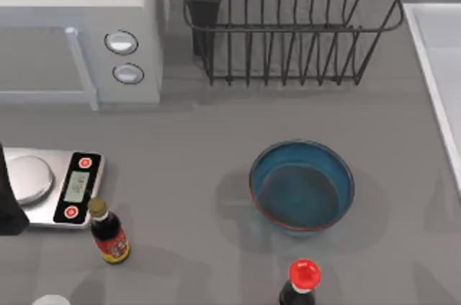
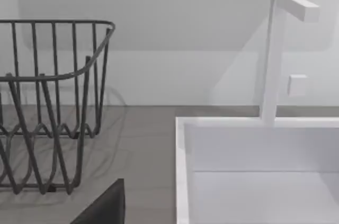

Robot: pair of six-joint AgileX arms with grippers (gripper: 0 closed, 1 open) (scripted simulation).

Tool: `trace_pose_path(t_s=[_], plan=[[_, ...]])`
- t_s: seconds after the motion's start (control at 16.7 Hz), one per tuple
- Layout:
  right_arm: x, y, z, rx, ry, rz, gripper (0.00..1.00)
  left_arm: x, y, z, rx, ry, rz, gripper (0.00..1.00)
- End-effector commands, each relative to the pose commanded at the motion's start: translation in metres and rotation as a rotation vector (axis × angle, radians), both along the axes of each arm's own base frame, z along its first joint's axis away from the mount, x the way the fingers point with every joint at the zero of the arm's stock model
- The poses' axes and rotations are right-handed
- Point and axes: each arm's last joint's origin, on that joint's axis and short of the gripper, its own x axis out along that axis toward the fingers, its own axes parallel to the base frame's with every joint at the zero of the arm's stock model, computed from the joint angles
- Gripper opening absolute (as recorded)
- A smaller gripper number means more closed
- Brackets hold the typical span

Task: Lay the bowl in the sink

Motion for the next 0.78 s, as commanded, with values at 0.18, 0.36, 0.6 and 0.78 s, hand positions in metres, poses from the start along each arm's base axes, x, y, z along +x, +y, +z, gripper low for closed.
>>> trace_pose_path(t_s=[0.18,0.36,0.6,0.78], plan=[[0.0,0.001,0.002,0.006,0.008,0.008,1.0,0.0,0.0,0.0,0.0,0.0,0.0,1.0],[0.001,0.008,0.019,0.057,0.084,0.072,1.0,0.0,0.0,0.0,0.0,0.0,0.0,1.0],[0.013,0.027,0.063,0.146,0.306,0.184,1.0,0.0,0.0,0.0,0.0,0.0,0.0,1.0],[0.041,0.052,0.094,0.178,0.574,0.235,1.0,0.0,0.0,0.0,0.0,0.0,0.0,1.0]])
